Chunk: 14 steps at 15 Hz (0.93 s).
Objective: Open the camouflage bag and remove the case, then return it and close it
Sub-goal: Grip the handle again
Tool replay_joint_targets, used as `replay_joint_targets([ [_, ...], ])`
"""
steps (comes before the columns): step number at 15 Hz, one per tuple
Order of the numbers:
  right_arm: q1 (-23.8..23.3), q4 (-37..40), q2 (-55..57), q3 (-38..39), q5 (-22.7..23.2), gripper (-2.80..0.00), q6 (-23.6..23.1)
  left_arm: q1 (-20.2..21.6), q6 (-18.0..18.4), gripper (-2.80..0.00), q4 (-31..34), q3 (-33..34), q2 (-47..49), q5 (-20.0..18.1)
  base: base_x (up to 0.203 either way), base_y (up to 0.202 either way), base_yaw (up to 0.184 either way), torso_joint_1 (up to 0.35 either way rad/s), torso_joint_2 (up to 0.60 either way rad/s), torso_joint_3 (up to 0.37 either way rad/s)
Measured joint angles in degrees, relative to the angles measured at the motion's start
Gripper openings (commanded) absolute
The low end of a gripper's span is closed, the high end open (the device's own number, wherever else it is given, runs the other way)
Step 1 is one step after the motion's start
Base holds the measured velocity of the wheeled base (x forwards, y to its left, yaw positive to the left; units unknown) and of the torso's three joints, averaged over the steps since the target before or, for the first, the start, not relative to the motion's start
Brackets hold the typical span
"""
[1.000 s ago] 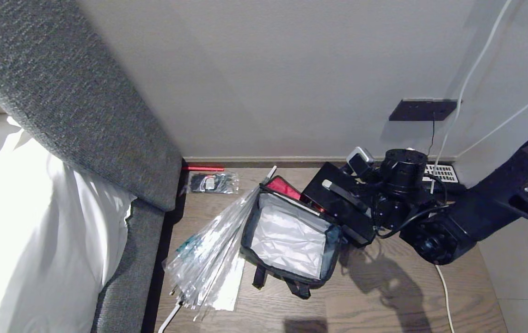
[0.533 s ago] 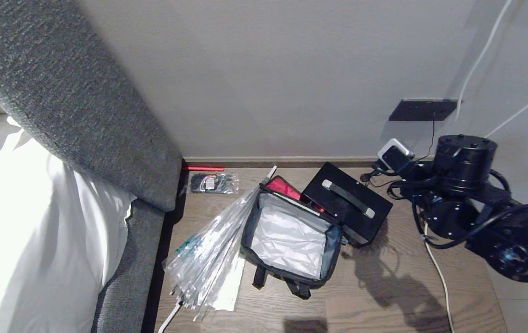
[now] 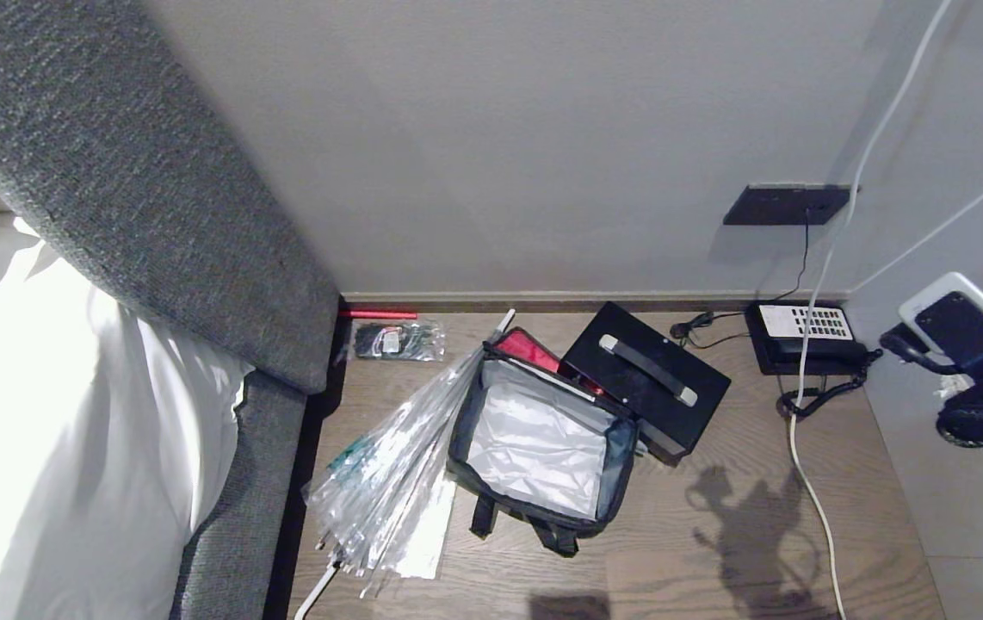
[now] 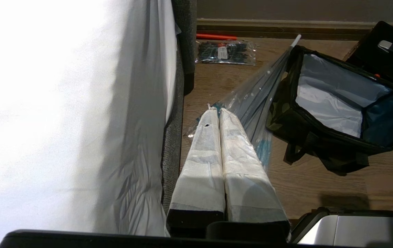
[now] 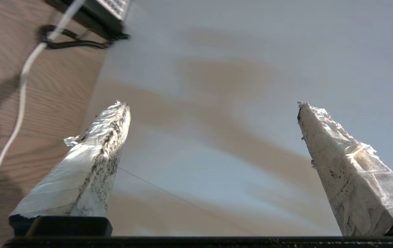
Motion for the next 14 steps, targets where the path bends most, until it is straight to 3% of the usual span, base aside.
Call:
replay_joint_targets([
  [7,0.1,5.2,-8.5,1.8,0.5,0.00,-0.7,0.0,0.0,-2.80,0.0,0.0,0.0,0.0,0.000,0.000,0.000,0.000,0.00,0.000],
  [14,0.5,5.3,-9.1,1.8,1.8,0.00,0.2,0.0,0.0,-2.80,0.0,0.0,0.0,0.0,0.000,0.000,0.000,0.000,0.00,0.000],
])
